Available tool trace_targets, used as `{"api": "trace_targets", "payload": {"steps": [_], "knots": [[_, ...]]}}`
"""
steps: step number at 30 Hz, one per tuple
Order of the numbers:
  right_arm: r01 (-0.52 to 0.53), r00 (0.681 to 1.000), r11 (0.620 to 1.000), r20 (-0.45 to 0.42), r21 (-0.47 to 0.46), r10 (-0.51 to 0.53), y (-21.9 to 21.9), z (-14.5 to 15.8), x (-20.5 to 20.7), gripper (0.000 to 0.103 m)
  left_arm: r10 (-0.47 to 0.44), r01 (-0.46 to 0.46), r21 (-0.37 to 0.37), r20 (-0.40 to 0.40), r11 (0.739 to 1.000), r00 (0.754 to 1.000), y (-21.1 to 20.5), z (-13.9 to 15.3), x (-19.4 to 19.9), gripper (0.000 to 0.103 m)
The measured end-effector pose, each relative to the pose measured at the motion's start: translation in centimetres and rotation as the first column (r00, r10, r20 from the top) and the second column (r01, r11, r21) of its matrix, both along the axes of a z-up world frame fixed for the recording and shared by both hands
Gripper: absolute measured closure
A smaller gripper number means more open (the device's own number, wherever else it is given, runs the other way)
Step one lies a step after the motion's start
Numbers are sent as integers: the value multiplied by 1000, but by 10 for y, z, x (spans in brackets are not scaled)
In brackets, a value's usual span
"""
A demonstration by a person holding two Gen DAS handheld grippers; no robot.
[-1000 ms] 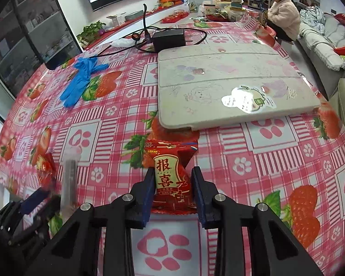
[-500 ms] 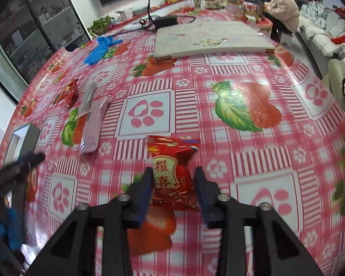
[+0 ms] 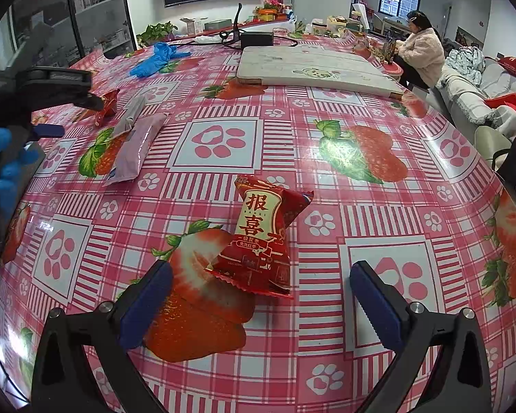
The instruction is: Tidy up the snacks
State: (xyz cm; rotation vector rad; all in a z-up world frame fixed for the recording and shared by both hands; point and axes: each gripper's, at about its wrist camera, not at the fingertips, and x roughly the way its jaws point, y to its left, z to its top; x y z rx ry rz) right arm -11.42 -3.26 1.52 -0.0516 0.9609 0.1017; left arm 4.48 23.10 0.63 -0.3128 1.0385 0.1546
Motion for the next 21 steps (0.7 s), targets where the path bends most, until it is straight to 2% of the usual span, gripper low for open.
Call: {"api": "trace_targets", "payload": {"steps": [3,8,10,11,13,17,19,21], "knots": [[0,1000,1000,0,1,0,0,1,1,0,17,-17,-1,41,1000,999,-3,0,14,19],[0,1000,1000,1,2,0,0,-1,0,0,29,-30,36,45,999,999,-4,-3,34,20],[0,1000,1000,1,3,0,0,1,0,0,22,-26,77,51,997,998,-4,-4,35,32],[0,1000,1000,2,4,0,0,2,-1,0,9,-14,122,45,992,999,-6,-4,34,46],[0,1000,1000,1,3,0,0,2,0,0,-30,23,151,43,988,999,-9,-5,31,51],[0,1000,1000,1,3,0,0,1,0,0,-103,94,174,45,980,994,-17,-5,5,55],[0,1000,1000,1,3,0,0,-1,-1,0,-139,125,208,54,970,989,-23,-6,-20,55],[0,1000,1000,1,4,0,0,-1,-1,0,-170,155,208,58,966,984,-26,-7,-47,55]]}}
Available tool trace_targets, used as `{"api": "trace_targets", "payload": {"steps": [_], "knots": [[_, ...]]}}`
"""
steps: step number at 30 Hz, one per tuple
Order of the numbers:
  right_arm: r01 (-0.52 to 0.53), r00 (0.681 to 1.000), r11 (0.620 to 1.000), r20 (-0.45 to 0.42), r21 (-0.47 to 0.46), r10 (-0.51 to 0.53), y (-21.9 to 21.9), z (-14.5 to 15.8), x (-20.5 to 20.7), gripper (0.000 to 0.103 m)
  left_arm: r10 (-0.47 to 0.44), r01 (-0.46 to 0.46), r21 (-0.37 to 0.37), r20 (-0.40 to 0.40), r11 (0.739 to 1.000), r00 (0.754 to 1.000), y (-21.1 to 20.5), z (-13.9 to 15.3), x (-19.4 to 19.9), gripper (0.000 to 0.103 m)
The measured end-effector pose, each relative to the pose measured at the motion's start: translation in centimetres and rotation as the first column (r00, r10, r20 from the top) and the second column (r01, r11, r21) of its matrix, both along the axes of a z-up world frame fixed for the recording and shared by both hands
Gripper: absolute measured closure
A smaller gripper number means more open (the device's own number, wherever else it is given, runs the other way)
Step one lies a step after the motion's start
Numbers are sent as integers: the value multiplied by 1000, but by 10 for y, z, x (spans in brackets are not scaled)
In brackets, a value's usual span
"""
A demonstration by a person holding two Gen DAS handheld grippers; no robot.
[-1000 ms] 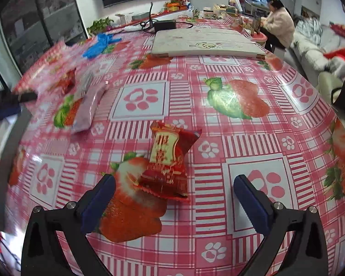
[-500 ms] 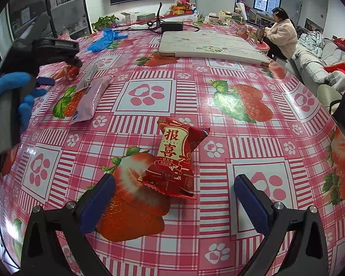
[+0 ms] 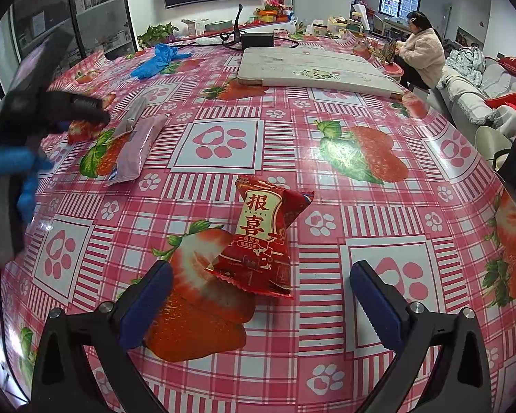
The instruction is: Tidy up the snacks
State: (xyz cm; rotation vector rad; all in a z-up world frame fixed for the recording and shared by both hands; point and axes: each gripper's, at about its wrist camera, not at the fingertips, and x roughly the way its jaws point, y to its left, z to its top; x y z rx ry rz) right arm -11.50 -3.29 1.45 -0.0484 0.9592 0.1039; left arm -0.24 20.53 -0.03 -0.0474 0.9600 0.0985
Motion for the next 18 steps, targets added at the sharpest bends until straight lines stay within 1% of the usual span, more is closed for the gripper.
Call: {"api": "trace_targets", "payload": {"steps": [2,3,5,7,8,9,10,11,12,13,15,18], "knots": [[0,1000,1000,0,0,0,0,0,0,0,-31,31,0,-5,1000,999,-3,0,-28,55],[0,1000,1000,0,0,0,0,0,0,0,-53,53,11,-4,999,999,-5,1,-46,55],[0,1000,1000,0,0,0,0,2,0,0,-77,77,20,2,997,997,-8,1,-69,54],[0,1000,1000,0,0,0,0,0,0,0,-95,94,34,13,995,995,-9,1,-95,50],[0,1000,1000,0,0,0,0,0,0,0,-93,92,45,26,995,995,-9,0,-104,44],[0,1000,1000,0,0,0,0,1,0,0,-88,85,57,38,995,995,-8,-1,-110,30],[0,1000,1000,0,0,0,0,1,0,0,-75,72,63,44,995,996,-5,-2,-113,21],[0,1000,1000,0,0,0,0,1,0,0,-62,60,51,38,997,997,-1,-3,-113,14],[0,1000,1000,0,-1,0,-1,1,0,0,-52,51,26,32,998,998,3,-3,-112,12],[0,1000,1000,0,-1,0,-1,1,-1,0,-55,54,32,29,998,998,2,-3,-110,11],[1,1000,1000,-1,-3,-1,1,1,-1,0,-70,70,33,16,997,997,-1,-6,-105,0],[1,1000,1000,-8,-10,-1,4,2,0,0,-72,72,27,13,997,997,1,-7,-105,0]]}}
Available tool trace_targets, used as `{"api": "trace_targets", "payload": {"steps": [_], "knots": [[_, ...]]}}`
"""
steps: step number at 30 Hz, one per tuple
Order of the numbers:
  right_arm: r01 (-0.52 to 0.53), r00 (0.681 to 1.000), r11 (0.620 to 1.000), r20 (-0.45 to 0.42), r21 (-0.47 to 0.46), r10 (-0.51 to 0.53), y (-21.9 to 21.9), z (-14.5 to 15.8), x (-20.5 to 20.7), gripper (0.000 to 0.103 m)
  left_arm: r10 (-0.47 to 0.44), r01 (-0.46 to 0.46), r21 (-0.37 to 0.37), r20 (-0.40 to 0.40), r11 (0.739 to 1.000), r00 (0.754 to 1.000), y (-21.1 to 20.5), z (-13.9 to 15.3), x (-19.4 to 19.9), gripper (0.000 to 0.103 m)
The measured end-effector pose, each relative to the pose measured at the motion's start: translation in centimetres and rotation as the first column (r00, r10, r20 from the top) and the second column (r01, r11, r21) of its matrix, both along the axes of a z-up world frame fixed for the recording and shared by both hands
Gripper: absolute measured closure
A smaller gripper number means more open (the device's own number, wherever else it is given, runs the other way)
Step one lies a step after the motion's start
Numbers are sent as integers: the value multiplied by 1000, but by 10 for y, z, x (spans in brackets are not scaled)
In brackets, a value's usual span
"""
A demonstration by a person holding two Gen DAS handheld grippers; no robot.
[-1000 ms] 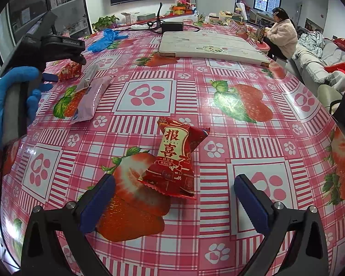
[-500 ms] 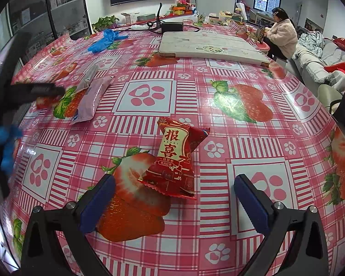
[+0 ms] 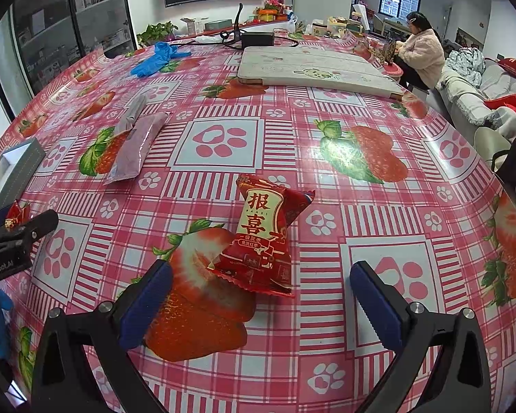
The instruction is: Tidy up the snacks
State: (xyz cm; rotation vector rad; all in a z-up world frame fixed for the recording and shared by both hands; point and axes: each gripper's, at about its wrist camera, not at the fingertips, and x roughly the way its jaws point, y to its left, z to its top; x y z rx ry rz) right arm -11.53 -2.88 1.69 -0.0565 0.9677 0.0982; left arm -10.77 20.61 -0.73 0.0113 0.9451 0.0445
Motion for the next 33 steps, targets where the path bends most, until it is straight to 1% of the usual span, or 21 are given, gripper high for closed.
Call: {"api": "trace_targets", "payload": {"steps": [2,4,5,6,7,10,33], "knots": [[1,1000,1000,-24,-10,-1,1,0,15,0,0,0,0,-1,1000,1000,0,0,0,0],[31,999,999,-44,-14,-32,-2,-11,30,0,0,0,0,-1,1000,1000,0,0,0,0],[55,998,998,-43,-15,-55,-2,-12,39,0,0,0,0,-1,1000,1000,0,0,0,0],[75,997,997,-24,-8,-75,-3,-13,49,0,0,0,0,-1,1000,1000,0,0,0,0],[79,997,997,1,-5,-79,-3,-14,57,0,0,0,0,-1,1000,1000,0,0,0,0],[78,997,997,7,-1,-78,-4,-16,77,0,0,0,0,-1,1000,1000,0,0,1,0],[81,997,997,14,-3,-81,-3,-16,76,0,1,-1,0,-1,1000,1000,0,-1,0,0]]}}
